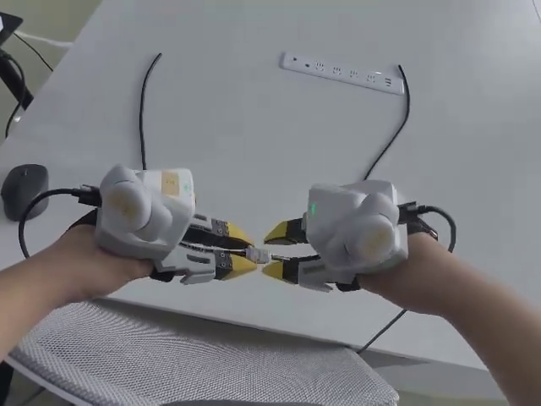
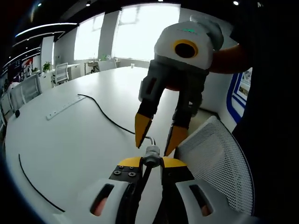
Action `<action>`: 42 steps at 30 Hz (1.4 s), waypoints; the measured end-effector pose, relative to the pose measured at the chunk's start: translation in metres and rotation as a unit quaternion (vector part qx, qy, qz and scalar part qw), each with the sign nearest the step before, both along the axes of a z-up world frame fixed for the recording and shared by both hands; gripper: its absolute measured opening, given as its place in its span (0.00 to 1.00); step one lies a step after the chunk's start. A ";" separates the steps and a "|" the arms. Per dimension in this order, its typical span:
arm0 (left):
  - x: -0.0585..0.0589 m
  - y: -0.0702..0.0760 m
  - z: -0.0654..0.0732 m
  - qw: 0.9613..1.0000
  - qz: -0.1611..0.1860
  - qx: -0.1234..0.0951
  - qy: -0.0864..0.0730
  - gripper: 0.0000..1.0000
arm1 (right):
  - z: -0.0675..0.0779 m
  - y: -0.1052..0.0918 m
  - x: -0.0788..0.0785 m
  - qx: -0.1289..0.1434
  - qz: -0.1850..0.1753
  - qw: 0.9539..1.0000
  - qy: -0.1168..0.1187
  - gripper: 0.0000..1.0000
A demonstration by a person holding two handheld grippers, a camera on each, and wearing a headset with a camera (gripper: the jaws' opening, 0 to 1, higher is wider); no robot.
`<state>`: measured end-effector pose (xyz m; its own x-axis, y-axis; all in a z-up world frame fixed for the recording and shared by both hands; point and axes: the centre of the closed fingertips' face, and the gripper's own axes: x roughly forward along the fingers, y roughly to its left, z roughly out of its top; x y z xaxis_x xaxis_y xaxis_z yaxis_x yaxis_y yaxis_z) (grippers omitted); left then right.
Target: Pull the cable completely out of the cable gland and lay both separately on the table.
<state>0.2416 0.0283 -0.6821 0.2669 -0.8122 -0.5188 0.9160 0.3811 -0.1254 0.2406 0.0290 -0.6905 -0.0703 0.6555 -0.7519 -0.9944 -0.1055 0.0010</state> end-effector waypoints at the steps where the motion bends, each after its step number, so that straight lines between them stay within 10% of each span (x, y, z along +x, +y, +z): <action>1: -0.003 -0.001 0.001 1.000 -0.008 0.005 -0.007 0.15 | 0.004 0.000 0.002 0.010 0.001 1.000 0.012 0.23; 6: -0.008 -0.003 0.002 0.996 -0.044 0.037 -0.065 0.15 | 0.022 0.000 -0.003 0.027 0.010 0.992 0.126 0.17; 12: -0.013 -0.007 0.001 0.992 -0.070 0.060 -0.090 0.15 | 0.015 -0.002 -0.012 -0.008 0.052 0.973 0.226 0.27; 14: -0.016 -0.007 -0.002 0.990 -0.080 0.069 -0.093 0.15 | 0.010 0.001 -0.007 -0.014 0.064 0.974 0.216 0.26; 16: -0.015 -0.007 -0.001 0.990 -0.082 0.065 -0.094 0.15 | 0.009 -0.001 -0.012 -0.024 0.069 0.961 0.268 0.23; 32: -0.011 -0.013 -0.002 0.988 -0.095 0.069 -0.102 0.15 | 0.007 -0.003 -0.027 -0.060 0.090 0.929 0.354 0.09; 36: -0.010 -0.013 -0.003 0.988 -0.096 0.071 -0.102 0.15 | 0.007 -0.004 -0.026 -0.063 0.091 0.929 0.353 0.08; 42: -0.009 -0.010 -0.005 0.991 -0.083 0.067 -0.086 0.15 | 0.007 -0.002 -0.026 -0.055 0.098 0.943 0.314 0.07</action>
<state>0.2328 0.0185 -0.6871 0.2297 -0.7792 -0.5832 0.9707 0.2271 0.0790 0.2146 0.0273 -0.6838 -0.6360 0.5047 -0.5838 -0.7552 -0.2517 0.6052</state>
